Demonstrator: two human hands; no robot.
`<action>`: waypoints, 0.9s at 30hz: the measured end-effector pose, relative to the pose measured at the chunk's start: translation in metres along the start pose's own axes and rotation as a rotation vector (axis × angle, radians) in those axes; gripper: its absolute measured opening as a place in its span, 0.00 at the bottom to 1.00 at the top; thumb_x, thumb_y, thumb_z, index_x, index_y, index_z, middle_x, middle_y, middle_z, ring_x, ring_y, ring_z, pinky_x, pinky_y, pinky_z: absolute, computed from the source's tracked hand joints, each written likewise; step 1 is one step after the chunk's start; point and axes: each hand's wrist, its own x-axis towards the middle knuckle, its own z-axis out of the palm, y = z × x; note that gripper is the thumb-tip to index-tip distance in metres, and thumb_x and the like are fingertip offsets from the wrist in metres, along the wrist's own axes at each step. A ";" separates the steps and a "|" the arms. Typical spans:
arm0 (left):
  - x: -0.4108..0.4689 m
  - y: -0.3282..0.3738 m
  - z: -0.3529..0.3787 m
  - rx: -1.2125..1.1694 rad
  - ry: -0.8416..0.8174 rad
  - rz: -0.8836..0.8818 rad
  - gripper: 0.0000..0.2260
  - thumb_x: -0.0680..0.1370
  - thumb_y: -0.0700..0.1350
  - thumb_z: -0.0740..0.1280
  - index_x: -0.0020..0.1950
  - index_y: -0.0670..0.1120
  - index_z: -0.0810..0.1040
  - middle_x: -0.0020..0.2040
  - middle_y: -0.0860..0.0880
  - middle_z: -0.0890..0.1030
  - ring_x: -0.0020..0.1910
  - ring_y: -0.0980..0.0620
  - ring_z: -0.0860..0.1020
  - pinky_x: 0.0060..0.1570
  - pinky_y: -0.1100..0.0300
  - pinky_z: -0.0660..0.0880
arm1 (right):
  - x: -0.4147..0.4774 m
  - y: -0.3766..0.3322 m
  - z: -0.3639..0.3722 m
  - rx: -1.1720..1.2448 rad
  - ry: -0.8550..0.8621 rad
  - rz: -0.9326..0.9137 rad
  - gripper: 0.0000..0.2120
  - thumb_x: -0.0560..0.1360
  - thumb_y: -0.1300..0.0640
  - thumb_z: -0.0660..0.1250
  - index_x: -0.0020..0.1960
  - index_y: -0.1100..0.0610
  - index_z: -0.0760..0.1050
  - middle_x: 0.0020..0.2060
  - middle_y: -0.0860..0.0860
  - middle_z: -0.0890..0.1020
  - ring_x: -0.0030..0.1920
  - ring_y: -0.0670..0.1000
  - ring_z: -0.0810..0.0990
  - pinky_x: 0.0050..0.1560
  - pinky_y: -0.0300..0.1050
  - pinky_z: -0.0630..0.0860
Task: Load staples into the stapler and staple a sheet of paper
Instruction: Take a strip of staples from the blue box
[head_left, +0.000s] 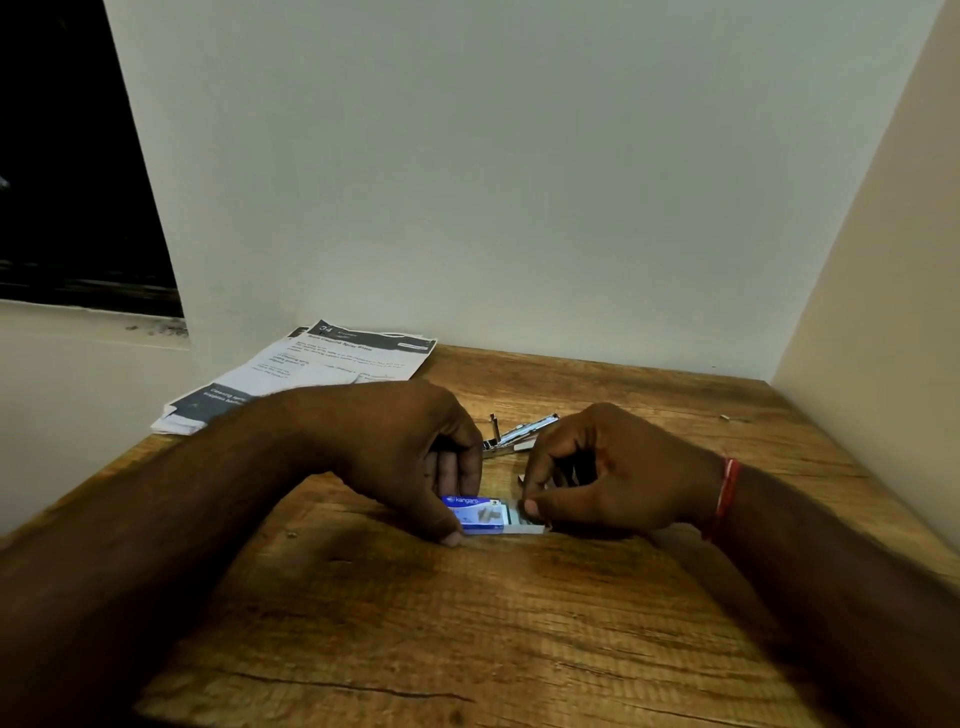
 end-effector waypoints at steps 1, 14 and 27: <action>0.000 0.000 0.000 -0.003 -0.002 -0.002 0.16 0.71 0.54 0.89 0.53 0.53 0.89 0.45 0.58 0.90 0.38 0.64 0.85 0.39 0.68 0.78 | 0.000 -0.001 0.000 -0.008 -0.003 0.011 0.03 0.78 0.55 0.81 0.47 0.48 0.91 0.41 0.49 0.91 0.35 0.47 0.86 0.36 0.42 0.80; 0.000 0.003 0.003 0.009 0.012 -0.016 0.15 0.71 0.54 0.89 0.52 0.54 0.88 0.46 0.57 0.90 0.36 0.65 0.84 0.38 0.68 0.77 | 0.008 -0.007 0.012 -0.040 0.093 0.244 0.06 0.74 0.48 0.84 0.40 0.47 0.91 0.34 0.45 0.90 0.33 0.41 0.87 0.32 0.32 0.78; -0.001 0.005 0.003 -0.004 0.003 -0.009 0.15 0.71 0.53 0.88 0.52 0.53 0.88 0.44 0.57 0.90 0.38 0.63 0.85 0.41 0.64 0.80 | 0.007 -0.008 0.012 -0.041 0.074 0.149 0.08 0.74 0.53 0.85 0.49 0.46 0.88 0.45 0.42 0.89 0.42 0.49 0.87 0.37 0.34 0.80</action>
